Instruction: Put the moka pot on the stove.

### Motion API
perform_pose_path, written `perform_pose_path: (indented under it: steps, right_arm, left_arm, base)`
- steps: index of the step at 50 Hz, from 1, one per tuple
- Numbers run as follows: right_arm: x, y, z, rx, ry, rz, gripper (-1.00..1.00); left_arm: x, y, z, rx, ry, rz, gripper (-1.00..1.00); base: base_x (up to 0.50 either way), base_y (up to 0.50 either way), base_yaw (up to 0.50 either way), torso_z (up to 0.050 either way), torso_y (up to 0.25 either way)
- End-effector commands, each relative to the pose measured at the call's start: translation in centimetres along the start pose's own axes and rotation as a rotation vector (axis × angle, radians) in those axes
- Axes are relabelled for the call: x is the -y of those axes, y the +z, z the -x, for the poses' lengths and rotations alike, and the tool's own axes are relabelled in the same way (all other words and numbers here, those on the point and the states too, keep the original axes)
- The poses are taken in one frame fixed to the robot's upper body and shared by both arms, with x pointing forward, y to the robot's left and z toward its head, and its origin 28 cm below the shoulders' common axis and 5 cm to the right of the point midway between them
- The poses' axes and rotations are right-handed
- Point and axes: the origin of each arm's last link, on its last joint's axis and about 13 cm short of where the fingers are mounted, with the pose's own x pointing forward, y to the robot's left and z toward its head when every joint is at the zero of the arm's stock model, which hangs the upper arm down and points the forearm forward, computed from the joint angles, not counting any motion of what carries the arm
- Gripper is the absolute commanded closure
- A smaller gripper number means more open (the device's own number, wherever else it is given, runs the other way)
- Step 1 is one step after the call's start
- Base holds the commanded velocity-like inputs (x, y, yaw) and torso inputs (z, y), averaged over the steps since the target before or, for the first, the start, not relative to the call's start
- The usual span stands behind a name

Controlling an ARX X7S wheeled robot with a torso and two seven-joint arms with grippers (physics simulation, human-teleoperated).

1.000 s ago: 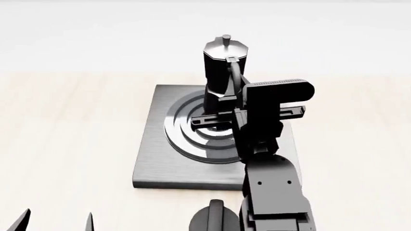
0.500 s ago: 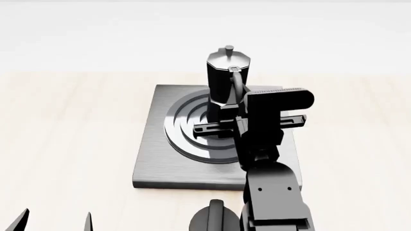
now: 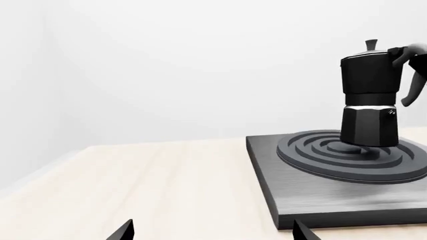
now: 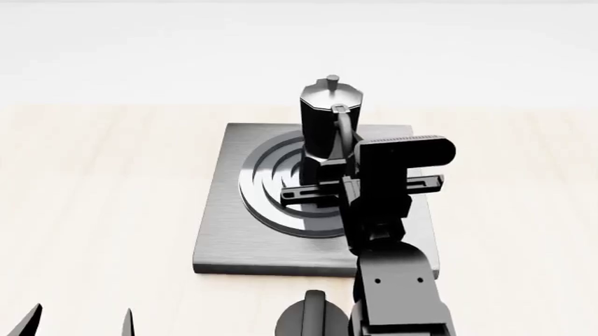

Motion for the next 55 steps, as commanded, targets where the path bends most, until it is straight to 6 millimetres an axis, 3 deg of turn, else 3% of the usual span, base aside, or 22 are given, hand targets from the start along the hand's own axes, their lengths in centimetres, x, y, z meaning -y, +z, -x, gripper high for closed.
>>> perform_pose_path:
  steps: [1,55]
  right_arm:
    - [-0.1,0.6,-0.4,0.037,0.018,0.007,1.0]
    - [-0.2,-0.6,0.3,-0.035,0.045,-0.002,1.0]
  left_arm:
    - [-0.2,0.0,0.0,0.001,0.003,0.032,-1.0]
    - [-0.1,0.1,0.0,0.004,0.002,0.032,-1.0]
  base:
    - [0.0,0.0,0.0,0.0,0.01]
    - [0.0,0.0,0.0,0.0,0.001]
